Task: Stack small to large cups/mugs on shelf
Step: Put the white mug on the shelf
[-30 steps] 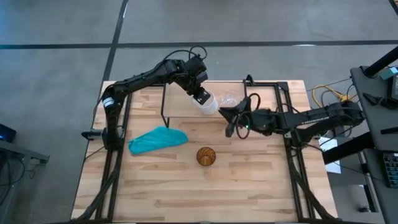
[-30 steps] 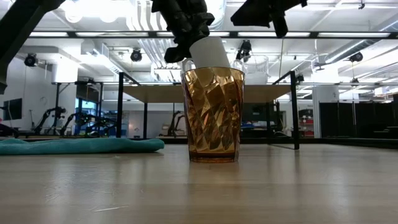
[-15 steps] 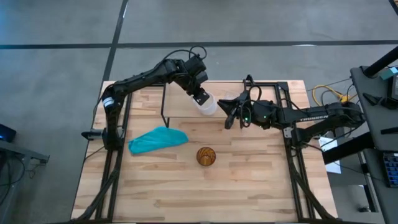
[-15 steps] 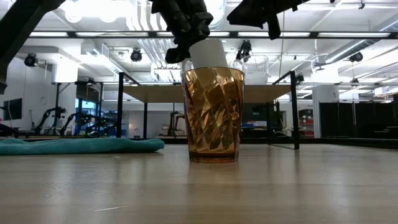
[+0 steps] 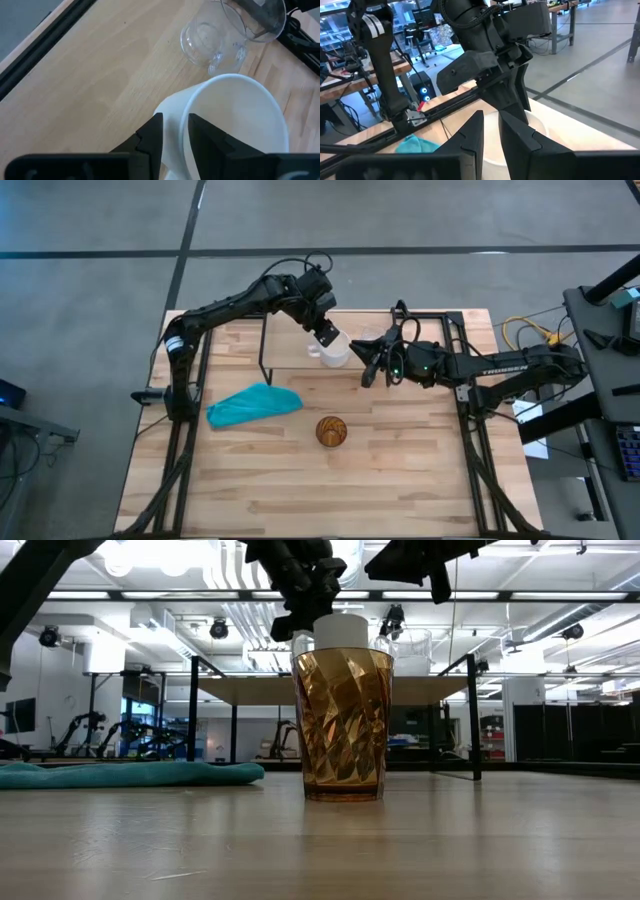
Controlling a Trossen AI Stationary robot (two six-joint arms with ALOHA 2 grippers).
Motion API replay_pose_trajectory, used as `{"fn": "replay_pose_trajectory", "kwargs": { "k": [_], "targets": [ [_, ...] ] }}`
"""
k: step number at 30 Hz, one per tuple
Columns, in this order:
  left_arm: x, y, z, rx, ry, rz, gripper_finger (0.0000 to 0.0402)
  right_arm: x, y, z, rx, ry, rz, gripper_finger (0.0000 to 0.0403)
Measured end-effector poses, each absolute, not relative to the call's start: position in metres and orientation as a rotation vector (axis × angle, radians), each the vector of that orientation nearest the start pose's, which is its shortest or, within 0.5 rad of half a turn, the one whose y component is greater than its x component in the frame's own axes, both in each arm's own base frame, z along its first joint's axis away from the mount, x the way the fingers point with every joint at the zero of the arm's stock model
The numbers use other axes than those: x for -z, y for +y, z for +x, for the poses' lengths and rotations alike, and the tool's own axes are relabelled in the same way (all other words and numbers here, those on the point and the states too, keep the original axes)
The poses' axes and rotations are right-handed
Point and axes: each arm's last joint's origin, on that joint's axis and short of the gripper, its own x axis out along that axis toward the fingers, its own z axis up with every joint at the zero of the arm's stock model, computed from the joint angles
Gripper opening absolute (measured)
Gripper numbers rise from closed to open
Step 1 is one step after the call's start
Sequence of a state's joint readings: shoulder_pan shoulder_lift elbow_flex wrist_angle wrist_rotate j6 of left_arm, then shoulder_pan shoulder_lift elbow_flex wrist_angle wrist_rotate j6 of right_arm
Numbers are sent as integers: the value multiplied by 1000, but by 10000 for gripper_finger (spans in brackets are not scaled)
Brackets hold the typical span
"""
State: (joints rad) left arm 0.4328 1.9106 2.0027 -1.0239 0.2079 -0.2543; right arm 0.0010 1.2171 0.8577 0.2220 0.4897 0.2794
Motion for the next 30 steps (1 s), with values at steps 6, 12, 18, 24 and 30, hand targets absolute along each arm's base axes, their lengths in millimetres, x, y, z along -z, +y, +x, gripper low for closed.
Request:
{"fn": "replay_pose_trajectory", "kwargs": {
  "k": [6, 12, 18, 24, 30],
  "targets": [
    [-357, 167, 367, -336, 861, -532, 77, -294, -14, 283, 510, 119, 242, 54],
    [-355, 169, 366, -342, 870, -536, 77, -269, -13, 299, 499, 200, 267, 54],
    [-355, 169, 366, -339, 872, -530, 77, -268, -13, 305, 491, 153, 278, 54],
    [-355, 173, 365, -349, 870, -534, 77, -276, -13, 301, 490, 131, 278, 54],
    [-355, 177, 362, -348, 873, -517, 77, -280, -9, 299, 473, 113, 293, 54]
  ]
}}
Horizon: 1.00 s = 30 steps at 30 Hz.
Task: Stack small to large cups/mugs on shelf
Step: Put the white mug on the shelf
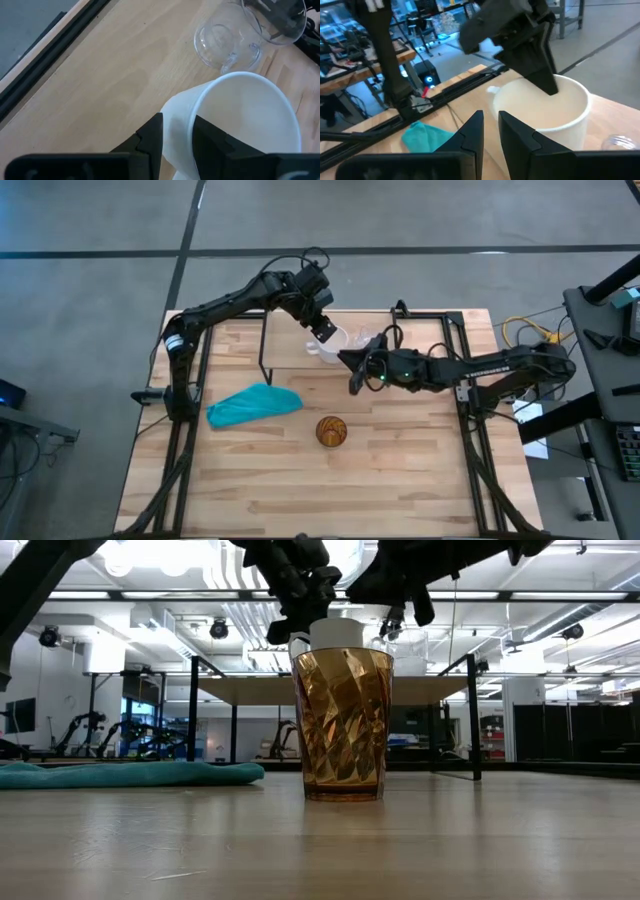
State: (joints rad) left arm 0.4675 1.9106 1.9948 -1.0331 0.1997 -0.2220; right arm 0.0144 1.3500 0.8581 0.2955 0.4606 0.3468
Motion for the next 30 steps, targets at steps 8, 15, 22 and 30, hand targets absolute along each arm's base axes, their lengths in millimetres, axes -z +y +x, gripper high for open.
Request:
{"fn": "replay_pose_trajectory", "kwargs": {
  "k": [8, 15, 22, 30],
  "targets": [
    [-355, 179, 361, -357, 872, -525, 77, -284, 3, 296, 411, 106, 299, 54],
    [-355, 183, 360, -373, 865, -525, 77, -285, 7, 296, 398, 103, 314, 54],
    [-355, 183, 359, -375, 863, -526, 77, -285, 11, 296, 386, 99, 346, 54],
    [-359, 183, 359, -377, 853, -521, 77, -285, 18, 295, 361, 105, 344, 54]
  ]
}}
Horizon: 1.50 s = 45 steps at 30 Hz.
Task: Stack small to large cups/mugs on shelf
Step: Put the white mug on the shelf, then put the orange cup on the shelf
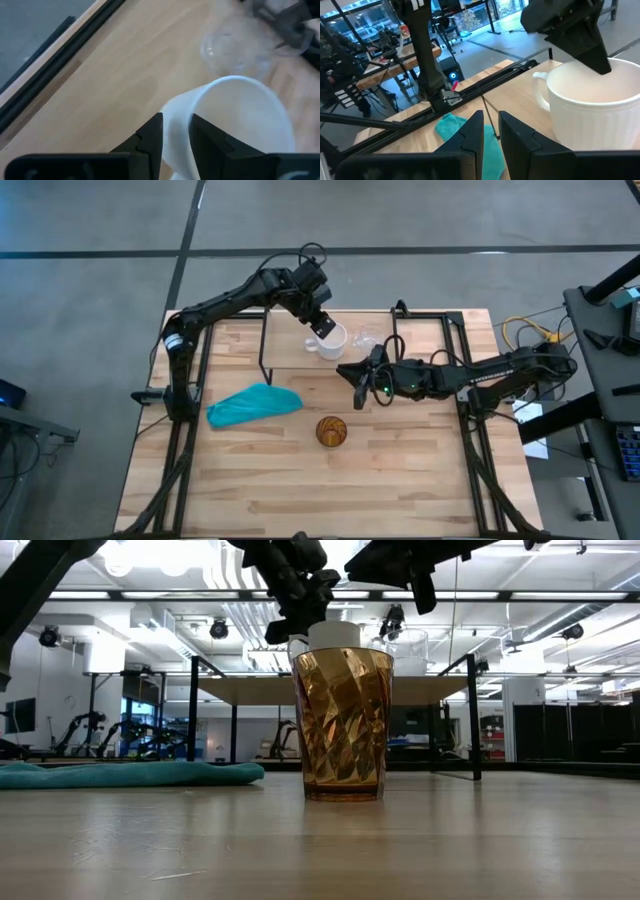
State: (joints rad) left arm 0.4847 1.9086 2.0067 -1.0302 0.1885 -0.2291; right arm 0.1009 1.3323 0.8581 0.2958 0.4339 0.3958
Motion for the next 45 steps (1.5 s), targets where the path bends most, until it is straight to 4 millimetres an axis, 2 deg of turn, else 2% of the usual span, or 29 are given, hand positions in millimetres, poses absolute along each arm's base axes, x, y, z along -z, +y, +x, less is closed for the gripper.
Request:
{"fn": "replay_pose_trajectory", "kwargs": {
  "k": [7, 14, 22, 28, 32, 36, 40, 45],
  "targets": [
    [-374, 178, 352, -330, 812, -532, 77, -285, 18, 295, 359, 105, 347, 54],
    [-404, 164, 330, -300, 743, -529, 77, -285, 24, 295, 321, 112, 349, 54],
    [-441, 130, 294, -214, 696, -521, 77, -285, 43, 294, 16, 179, 406, 54],
    [-452, 94, 273, -38, 758, -334, 77, -282, 63, 290, -192, 260, 433, 54],
    [-451, 70, 271, 67, 787, -235, 77, -277, 70, 287, -203, 321, 431, 54],
    [-443, 40, 281, 188, 821, -160, 77, -274, 74, 285, -194, 365, 489, 54],
    [-420, 12, 296, 261, 913, -118, 77, -274, 75, 285, -190, 374, 527, 54],
    [-384, -14, 318, 245, 1013, -31, 77, -273, 78, 284, -196, 382, 533, 54]
  ]
}}
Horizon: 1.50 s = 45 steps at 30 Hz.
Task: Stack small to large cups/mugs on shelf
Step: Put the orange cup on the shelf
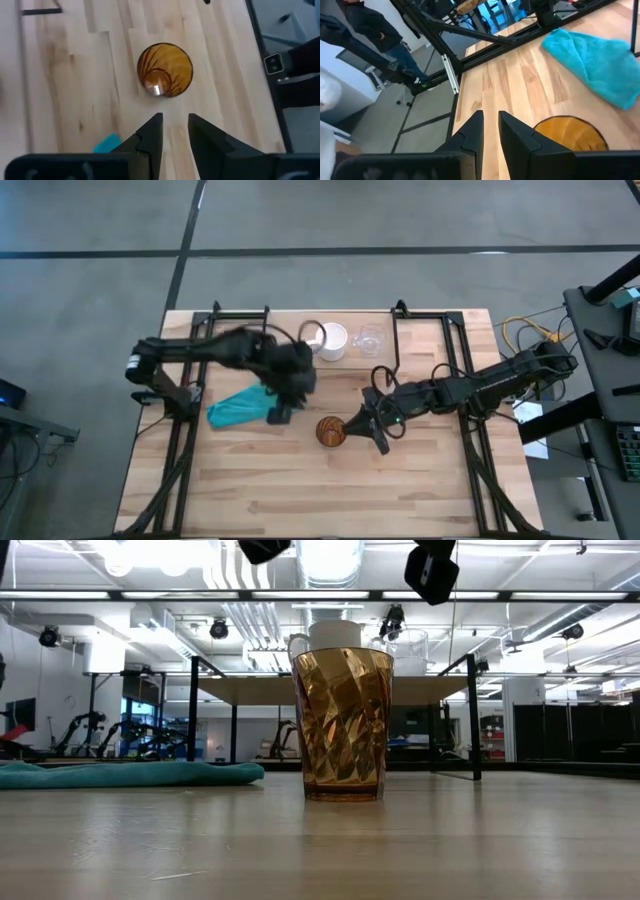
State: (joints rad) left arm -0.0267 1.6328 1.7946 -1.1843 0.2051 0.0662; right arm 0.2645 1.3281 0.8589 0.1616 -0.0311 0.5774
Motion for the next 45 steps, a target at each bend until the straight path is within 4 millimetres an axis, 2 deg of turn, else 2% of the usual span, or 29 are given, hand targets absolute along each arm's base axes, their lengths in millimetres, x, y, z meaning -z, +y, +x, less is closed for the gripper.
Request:
{"fn": "replay_pose_trajectory", "kwargs": {
  "k": [6, 16, 30, 40, 45],
  "targets": [
    [-356, -36, 341, 296, 998, 3, 77, -269, 81, 281, -196, 436, 531, 54],
    [-326, -61, 361, 403, 971, 121, 77, -262, 84, 276, -169, 529, 568, 54],
    [-284, -69, 385, 435, 1061, 123, 77, -256, 83, 273, -128, 600, 610, 54],
    [-279, -78, 388, 477, 1022, 117, 77, -256, 83, 273, -127, 598, 612, 54],
    [-269, -78, 387, 476, 1040, 115, 77, -258, 82, 272, -130, 591, 613, 54]
  ]
}}
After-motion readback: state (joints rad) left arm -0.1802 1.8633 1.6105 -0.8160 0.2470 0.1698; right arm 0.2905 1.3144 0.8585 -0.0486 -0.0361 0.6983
